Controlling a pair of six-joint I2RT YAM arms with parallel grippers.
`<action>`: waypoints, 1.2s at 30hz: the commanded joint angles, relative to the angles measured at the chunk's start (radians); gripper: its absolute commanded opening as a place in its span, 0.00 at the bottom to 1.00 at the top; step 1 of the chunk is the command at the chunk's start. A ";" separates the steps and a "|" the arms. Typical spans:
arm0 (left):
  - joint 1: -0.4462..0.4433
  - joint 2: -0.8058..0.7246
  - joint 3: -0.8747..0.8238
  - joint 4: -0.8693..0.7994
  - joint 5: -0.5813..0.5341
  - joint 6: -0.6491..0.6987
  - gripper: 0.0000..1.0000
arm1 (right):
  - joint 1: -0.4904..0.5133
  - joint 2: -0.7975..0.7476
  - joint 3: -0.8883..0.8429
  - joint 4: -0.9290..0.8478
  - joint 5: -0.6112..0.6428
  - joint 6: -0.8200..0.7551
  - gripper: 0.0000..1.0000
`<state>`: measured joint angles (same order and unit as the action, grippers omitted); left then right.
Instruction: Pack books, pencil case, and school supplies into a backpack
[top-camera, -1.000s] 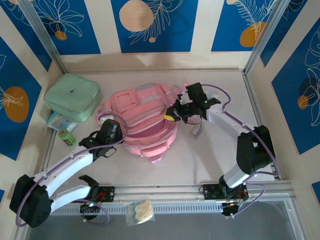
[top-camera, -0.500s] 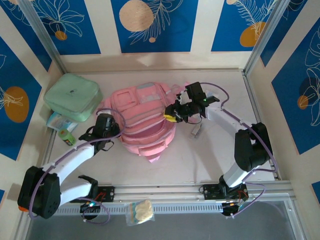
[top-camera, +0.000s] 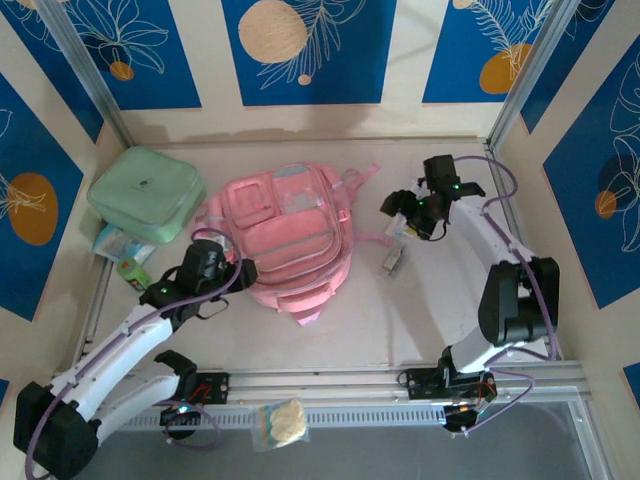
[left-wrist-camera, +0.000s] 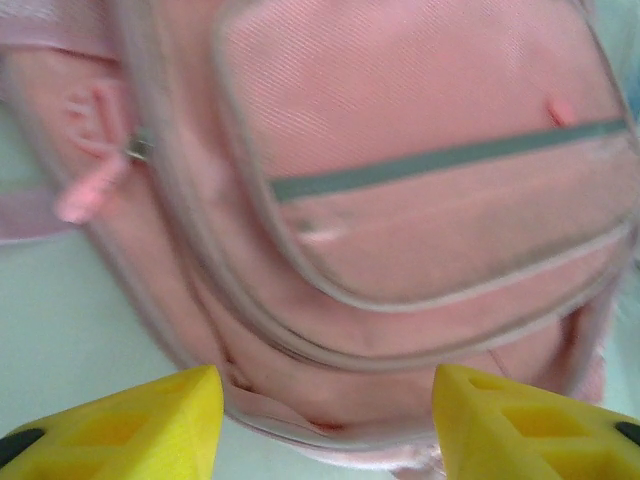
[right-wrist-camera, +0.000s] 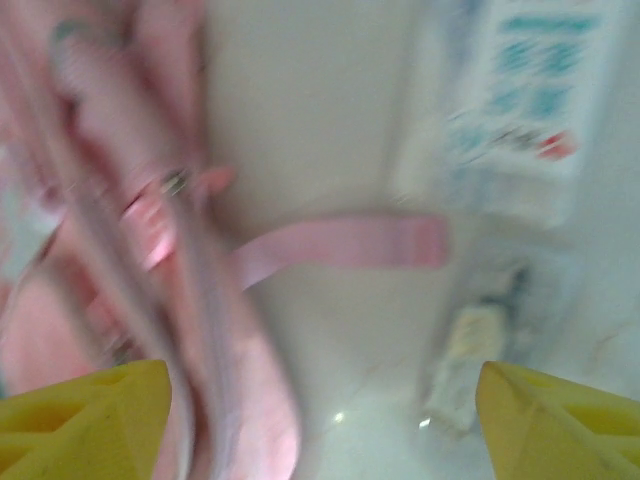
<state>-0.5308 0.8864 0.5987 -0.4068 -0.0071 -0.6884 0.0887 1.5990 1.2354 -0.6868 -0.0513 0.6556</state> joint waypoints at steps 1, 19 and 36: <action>-0.066 0.062 0.086 0.016 0.017 -0.049 0.58 | -0.055 0.093 0.059 -0.048 0.073 -0.046 0.81; -0.235 0.506 0.393 0.189 0.044 -0.068 0.62 | -0.086 0.533 0.451 -0.199 0.092 -0.117 0.85; -0.296 0.647 0.486 0.218 0.088 -0.083 0.64 | 0.023 0.439 0.225 -0.263 0.215 -0.148 0.66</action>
<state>-0.8146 1.5211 1.0466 -0.2012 0.0566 -0.7555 0.1139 2.0750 1.5394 -0.8787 0.1616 0.5007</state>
